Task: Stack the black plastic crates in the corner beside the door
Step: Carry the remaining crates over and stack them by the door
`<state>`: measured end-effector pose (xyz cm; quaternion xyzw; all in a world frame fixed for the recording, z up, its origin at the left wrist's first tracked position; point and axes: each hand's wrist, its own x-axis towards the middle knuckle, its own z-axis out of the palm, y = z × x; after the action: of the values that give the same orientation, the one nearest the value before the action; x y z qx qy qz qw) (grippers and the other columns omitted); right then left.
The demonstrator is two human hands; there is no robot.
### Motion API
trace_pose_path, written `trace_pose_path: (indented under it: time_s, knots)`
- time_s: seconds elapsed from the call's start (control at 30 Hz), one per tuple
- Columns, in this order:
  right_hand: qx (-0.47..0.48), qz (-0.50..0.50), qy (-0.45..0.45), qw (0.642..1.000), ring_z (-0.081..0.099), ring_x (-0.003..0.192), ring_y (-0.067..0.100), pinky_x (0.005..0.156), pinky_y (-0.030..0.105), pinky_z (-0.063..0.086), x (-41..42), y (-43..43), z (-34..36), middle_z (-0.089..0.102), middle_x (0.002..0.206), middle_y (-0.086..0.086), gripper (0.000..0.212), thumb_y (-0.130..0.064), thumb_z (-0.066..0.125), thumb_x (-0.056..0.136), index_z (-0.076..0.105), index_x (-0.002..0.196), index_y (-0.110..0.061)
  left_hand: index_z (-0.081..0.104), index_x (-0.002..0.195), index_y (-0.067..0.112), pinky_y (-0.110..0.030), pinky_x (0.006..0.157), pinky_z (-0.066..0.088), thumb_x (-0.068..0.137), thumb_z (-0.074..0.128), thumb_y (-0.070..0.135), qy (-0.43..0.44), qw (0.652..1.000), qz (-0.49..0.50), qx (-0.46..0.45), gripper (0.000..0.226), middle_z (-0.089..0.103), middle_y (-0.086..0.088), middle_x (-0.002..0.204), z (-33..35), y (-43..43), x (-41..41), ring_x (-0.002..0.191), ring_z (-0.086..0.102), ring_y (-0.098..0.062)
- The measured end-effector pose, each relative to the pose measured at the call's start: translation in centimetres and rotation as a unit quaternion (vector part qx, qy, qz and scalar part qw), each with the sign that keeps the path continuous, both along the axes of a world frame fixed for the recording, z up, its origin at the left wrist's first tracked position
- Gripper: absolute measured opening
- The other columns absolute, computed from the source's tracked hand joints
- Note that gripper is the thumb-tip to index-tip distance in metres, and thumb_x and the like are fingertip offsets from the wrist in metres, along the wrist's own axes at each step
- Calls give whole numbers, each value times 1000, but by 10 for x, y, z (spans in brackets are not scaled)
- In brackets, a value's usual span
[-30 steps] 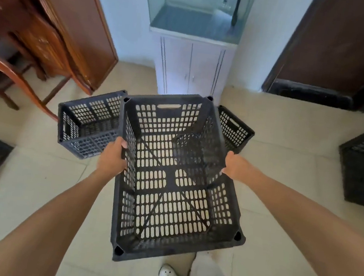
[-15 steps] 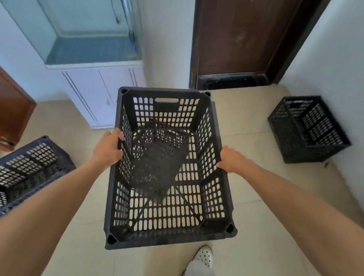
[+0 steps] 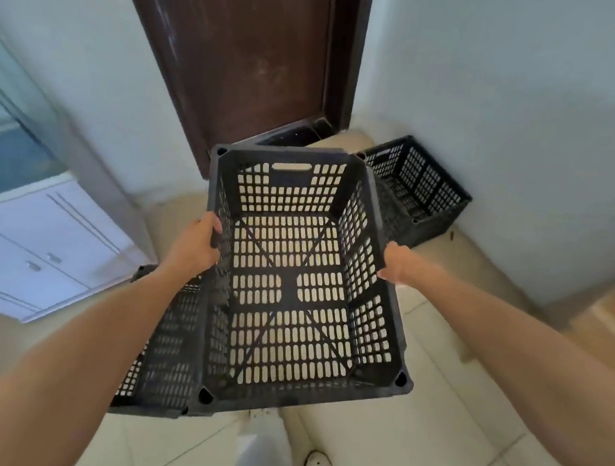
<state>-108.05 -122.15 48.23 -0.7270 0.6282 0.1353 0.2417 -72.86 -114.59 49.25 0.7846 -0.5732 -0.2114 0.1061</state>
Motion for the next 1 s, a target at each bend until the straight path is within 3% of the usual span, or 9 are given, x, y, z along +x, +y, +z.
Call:
trace_pose_path:
  time_s: [0.13,0.23,0.4,0.53,1.0]
  knots:
    - [9,-54,2,999,60,111,31,91,34,50,-27,-50,-7,57,125,18,48,-20,62,93,46,130,5,45,102,20,-30,73,47,82,67,-2,27,998,-57,19,37,54,-9,112,0,-88,-21,94,55,-22]
    - [25,-92,-5,995,63,106,28,92,35,53,-39,-95,-8,62,119,16,44,-19,63,92,50,128,2,49,108,12,-29,76,42,85,65,-1,26,994,-104,24,31,54,-11,115,9,-159,-35,97,50,-19]
    - [23,-148,-28,988,66,99,25,85,33,56,-60,-166,-12,66,112,11,39,-15,63,90,54,126,-3,52,111,3,-18,59,34,87,64,0,2,984,-175,19,28,57,-13,112,21,-259,-58,95,52,-20]
    - [8,-173,-18,985,64,98,24,78,27,53,-82,-209,-17,65,113,11,38,-18,62,90,55,125,-4,53,108,7,-31,76,50,86,67,2,5,979,-203,28,27,58,-12,111,24,-320,-84,99,60,-24]
    - [33,-208,-10,977,55,118,27,102,41,47,-219,-423,-62,57,127,10,48,-25,64,90,48,133,-9,49,111,10,-43,88,51,86,67,5,-47,964,-251,67,32,57,-13,116,-14,-565,-221,103,58,-27]
